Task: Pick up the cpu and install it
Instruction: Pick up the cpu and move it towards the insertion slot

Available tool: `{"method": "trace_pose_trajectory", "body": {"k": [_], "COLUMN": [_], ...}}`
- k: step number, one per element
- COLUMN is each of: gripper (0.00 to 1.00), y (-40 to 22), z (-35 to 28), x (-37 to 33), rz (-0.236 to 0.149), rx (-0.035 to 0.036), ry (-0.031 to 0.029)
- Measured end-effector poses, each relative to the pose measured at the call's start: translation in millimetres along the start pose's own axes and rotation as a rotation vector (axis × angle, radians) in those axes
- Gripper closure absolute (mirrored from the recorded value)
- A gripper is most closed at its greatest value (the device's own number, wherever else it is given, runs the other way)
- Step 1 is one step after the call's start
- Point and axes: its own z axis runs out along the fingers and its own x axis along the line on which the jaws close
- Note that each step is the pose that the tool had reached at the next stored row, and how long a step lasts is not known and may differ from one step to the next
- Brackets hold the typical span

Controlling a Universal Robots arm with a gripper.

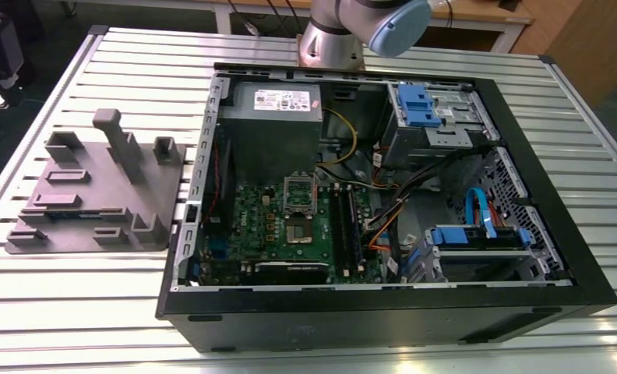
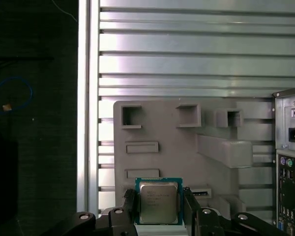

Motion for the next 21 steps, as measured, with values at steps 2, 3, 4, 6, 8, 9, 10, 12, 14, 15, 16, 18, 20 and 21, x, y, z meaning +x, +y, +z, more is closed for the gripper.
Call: {"method": "trace_pose_trajectory", "body": {"k": [2,3,4,6,8,9,10,12,14,15,16,18,20,21], "gripper": [0.53,0.53,0.53,0.53,0.53,0.53,0.53,0.53,0.53,0.53,0.53,0.53,0.53,0.53], "y": [0.1,0.1,0.1,0.2,0.2,0.3,0.3,0.3,0.3,0.3,0.3,0.3,0.3,0.3], "z": [-1.8,-2.9,-3.9,-6.0,-7.6,-8.3,-8.5,-8.8,-9.6,-9.7,-9.7,-9.7,-9.7,-9.7], "x": [-0.1,-0.1,-0.2,-0.2,-0.3,-0.3,-0.3,-0.4,-0.4,-0.4,-0.4,-0.4,-0.4,-0.4], "rz": [0.0,0.0,0.0,0.0,0.0,0.0,0.0,0.0,0.0,0.0,0.0,0.0,0.0,0.0], "rx": [-0.0001,0.0,0.0,-0.0001,-0.0001,-0.0001,-0.0001,-0.0001,0.0,0.0,-0.0001,-0.0001,0.0,-0.0001], "ry": [0.0,0.0001,0.0,0.0,-0.0001,-0.0001,-0.0001,-0.0001,0.0001,0.0,-0.0001,-0.0001,0.0,0.0]}}
